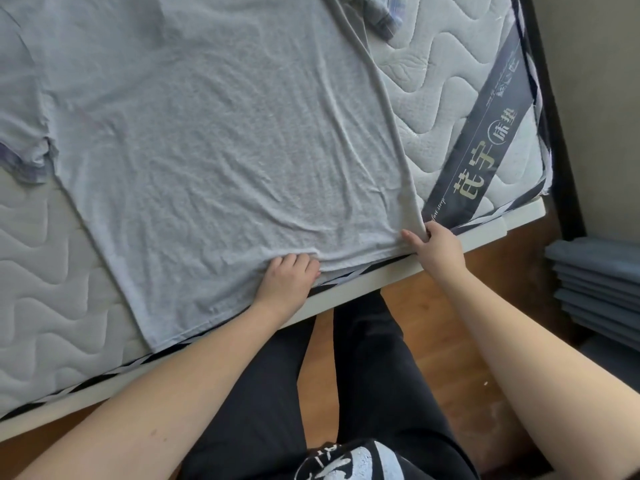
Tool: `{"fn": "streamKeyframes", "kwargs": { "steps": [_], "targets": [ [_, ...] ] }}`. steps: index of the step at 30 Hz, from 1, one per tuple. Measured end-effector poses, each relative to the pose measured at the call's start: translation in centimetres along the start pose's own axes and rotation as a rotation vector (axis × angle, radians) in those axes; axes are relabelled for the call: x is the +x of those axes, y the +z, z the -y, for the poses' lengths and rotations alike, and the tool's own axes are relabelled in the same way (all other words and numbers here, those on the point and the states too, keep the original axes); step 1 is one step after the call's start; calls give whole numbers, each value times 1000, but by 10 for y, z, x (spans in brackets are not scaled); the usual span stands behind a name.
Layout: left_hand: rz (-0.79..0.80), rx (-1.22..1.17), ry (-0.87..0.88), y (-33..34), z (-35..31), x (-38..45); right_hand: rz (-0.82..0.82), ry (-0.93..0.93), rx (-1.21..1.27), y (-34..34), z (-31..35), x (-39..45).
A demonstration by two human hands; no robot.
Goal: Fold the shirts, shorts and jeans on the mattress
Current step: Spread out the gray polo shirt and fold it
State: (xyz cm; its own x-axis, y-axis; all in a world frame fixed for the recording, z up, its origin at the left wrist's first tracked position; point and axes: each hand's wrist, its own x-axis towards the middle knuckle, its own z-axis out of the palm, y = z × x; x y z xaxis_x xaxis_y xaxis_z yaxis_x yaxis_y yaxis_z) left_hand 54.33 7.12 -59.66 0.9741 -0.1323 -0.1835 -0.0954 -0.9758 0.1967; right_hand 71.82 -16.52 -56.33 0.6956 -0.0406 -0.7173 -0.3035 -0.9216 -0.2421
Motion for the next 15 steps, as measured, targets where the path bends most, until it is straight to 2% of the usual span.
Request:
{"fn": "streamKeyframes", "kwargs": {
  "steps": [4,8,12,15],
  "targets": [
    [92,-52,82,-13,-4,8,1,-2,61,-3,-5,-2],
    [231,-36,151,-22,-12,9,-9,-16,0,-6,-8,-1],
    [459,0,124,-27,-16,17,-59,-7,-135,-7,2,2],
    [657,-36,114,-21,-13,24,-150,-24,-140,-9,19,8]
  ]
}}
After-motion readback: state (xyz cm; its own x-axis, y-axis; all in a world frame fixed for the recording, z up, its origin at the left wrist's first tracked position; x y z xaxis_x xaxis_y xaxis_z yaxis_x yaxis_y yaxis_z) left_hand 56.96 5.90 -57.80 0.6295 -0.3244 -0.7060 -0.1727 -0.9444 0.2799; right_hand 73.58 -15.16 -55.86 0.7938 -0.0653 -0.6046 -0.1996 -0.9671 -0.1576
